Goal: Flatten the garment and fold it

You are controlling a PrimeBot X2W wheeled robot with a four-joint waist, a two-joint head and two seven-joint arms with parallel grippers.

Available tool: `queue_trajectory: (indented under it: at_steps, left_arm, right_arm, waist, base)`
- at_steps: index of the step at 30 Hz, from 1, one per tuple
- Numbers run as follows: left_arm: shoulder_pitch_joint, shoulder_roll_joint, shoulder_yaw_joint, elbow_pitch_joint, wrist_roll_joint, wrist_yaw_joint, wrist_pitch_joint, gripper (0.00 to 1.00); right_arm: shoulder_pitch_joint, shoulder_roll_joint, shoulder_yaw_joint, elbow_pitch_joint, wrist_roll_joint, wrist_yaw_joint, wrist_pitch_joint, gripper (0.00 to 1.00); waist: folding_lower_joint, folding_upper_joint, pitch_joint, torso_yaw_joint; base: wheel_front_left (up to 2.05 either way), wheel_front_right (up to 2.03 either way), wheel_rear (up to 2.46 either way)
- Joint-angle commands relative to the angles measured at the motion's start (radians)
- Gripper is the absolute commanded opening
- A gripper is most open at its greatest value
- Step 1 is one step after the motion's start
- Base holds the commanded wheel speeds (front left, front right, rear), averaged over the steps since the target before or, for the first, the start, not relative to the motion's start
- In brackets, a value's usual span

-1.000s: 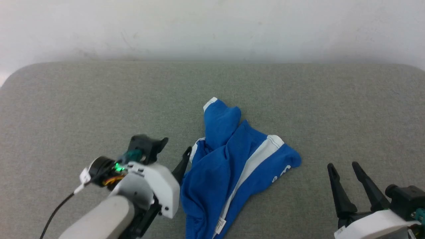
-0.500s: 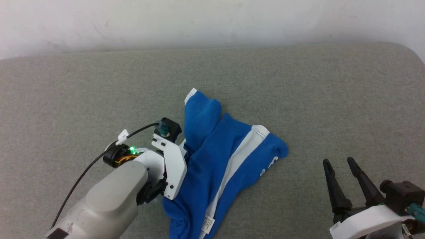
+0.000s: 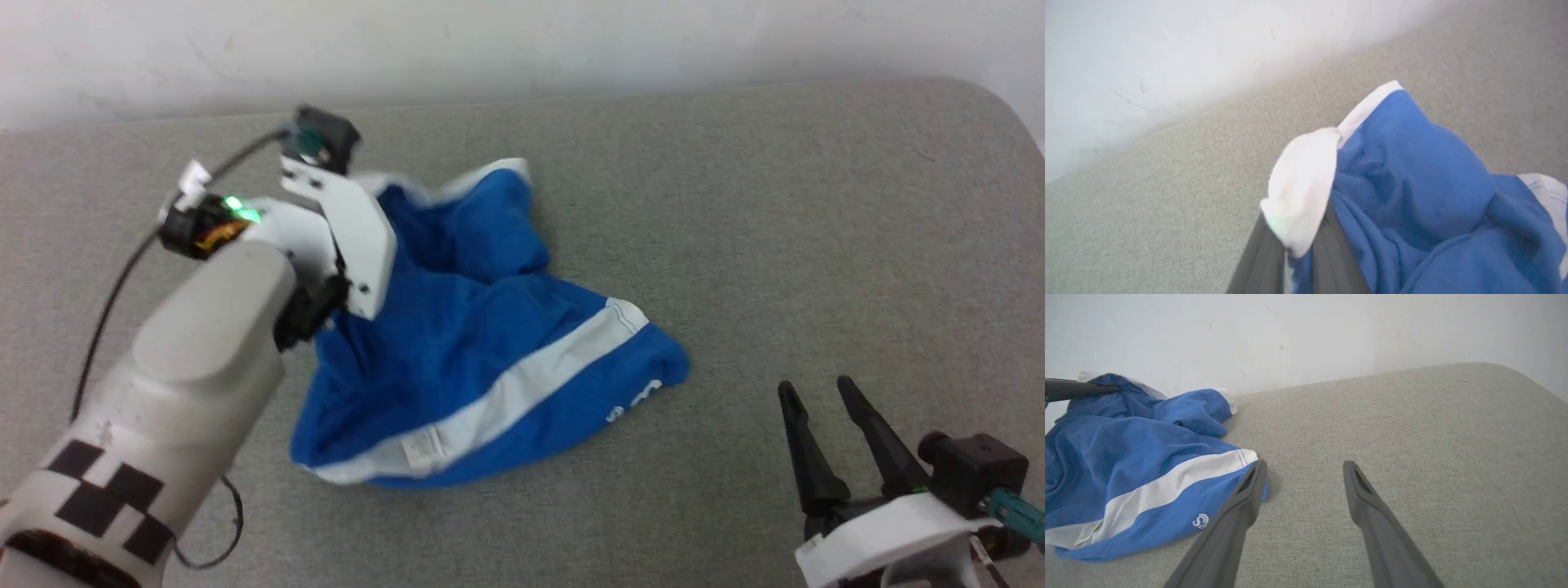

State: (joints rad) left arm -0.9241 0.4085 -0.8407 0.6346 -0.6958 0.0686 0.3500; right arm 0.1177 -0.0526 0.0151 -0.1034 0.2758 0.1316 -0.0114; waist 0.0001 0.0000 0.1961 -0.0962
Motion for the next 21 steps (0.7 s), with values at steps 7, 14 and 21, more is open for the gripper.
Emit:
queue_trajectory:
  at_steps: [7, 14, 21]
  left_arm:
    - [-0.048, -0.007, 0.062, 0.192, -0.040, -0.007, -0.099, 0.01]
    - [-0.022, -0.046, 0.110, 0.326, -0.089, -0.039, -0.241, 1.00]
    - [0.067, -0.070, 0.165, 0.313, -0.112, -0.023, -0.511, 1.00]
  right_arm:
    - [-0.064, 0.002, 0.036, 0.020, 0.015, -0.001, -0.017, 1.00]
    - [-0.071, 0.002, 0.032, 0.038, 0.016, -0.001, -0.028, 1.00]
    - [-0.048, 0.002, 0.018, 0.018, -0.006, -0.001, -0.014, 1.00]
  waist:
    - [-0.0001, 0.0000, 0.063, -0.081]
    - [-0.0001, 0.0000, 0.058, -0.082]
    - [-0.0001, 0.0000, -0.005, -0.020]
  base:
    - [0.00, 0.00, 0.00]
    - [0.00, 0.00, 0.00]
    - [0.00, 0.00, 0.00]
